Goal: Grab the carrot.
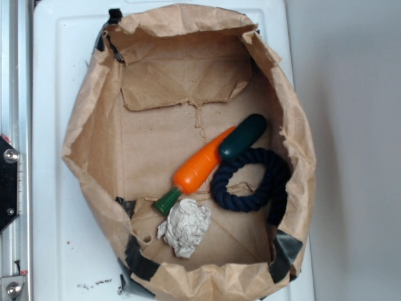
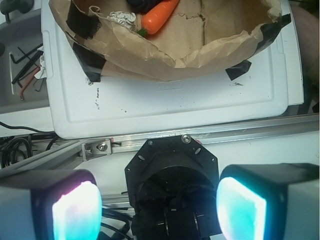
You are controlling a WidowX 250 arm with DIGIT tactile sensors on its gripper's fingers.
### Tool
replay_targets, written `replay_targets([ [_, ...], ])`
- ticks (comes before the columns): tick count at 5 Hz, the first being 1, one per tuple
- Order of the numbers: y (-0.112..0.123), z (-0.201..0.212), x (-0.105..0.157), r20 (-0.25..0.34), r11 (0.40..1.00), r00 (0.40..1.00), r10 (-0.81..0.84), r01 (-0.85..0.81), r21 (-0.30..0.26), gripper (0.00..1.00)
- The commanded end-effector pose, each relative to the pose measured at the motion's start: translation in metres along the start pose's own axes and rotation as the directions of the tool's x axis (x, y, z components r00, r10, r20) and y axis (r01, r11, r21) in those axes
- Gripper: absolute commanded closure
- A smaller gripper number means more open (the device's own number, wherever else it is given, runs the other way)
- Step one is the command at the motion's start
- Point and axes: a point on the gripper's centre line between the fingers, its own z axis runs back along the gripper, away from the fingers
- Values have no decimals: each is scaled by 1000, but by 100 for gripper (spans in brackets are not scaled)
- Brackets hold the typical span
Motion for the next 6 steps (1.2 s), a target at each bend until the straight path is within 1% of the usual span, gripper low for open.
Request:
replay_targets([
  [1,0,0,0,0,1000,1000,0,0,0,0],
  [2,-5,-16,38,105,998,992,63,-60,-33,0],
  [3,7,-25,75,165,982,973,163,-144,-120,0],
  [4,23,-34,103,215,947,930,297,-260,-187,0],
  [5,36,-59,124,219,861,834,506,-470,-195,0],
  [6,38,-90,139,193,807,784,590,-572,-145,0],
])
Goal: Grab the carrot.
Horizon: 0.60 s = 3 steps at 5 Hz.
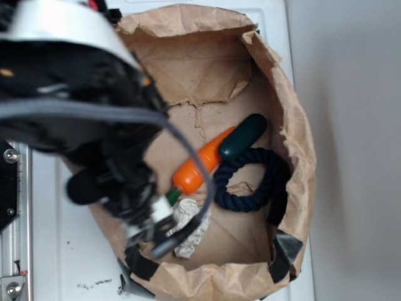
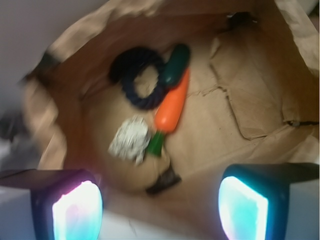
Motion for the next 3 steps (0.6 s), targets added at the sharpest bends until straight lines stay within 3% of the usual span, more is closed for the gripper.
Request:
replay_targets([
  [1,5,-51,14,23,982,990,136,-138,127,0],
  [2,9,-76,11,-28,980,990,138,-133,151,0],
  [3,9,-88,10,-18,975,990,137,-132,176,0],
])
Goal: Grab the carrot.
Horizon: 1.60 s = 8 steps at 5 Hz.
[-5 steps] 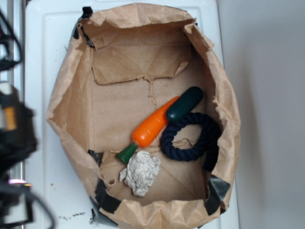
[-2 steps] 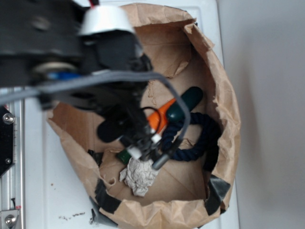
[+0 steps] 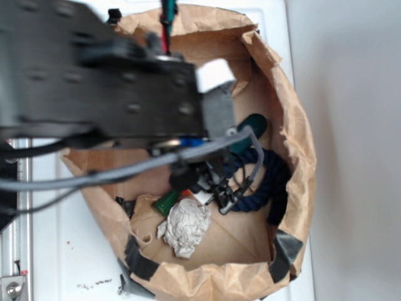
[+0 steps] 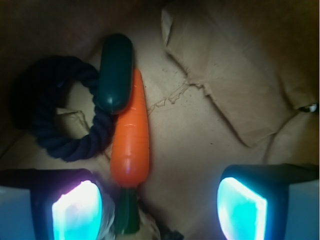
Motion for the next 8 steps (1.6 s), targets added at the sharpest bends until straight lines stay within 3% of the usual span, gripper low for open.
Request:
replay_targets([
  [1,5,0,6,44,1000,999,-1,1,2,0],
  [4,5,0,6,44,1000,999,-1,1,2,0],
  [5,-3,-15,5,36,999,999,-19,21,-49,0],
  [8,-16,-55,-18,66,994,992,-110,110,5,0],
])
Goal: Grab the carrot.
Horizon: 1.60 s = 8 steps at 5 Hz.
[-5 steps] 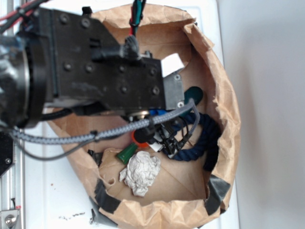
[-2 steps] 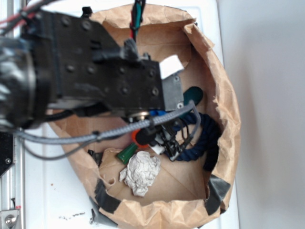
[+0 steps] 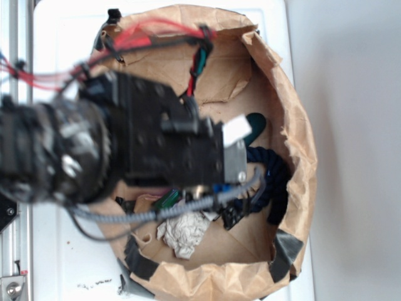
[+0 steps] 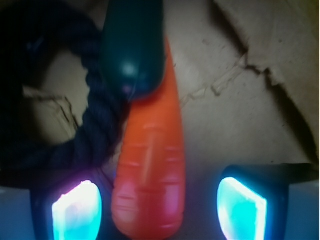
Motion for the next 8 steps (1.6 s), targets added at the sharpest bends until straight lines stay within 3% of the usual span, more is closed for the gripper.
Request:
replay_targets([
  [1,0,-6,-6,68,999,997,-48,48,1,0],
  [2,2,-4,-4,63,1000,998,-14,14,9,100],
  [5,23,57,13,58,995,997,55,-50,-81,100],
  [6,32,83,16,62,994,993,104,-100,-54,100],
  [8,30,118,27,187,995,980,66,-78,56,100],
])
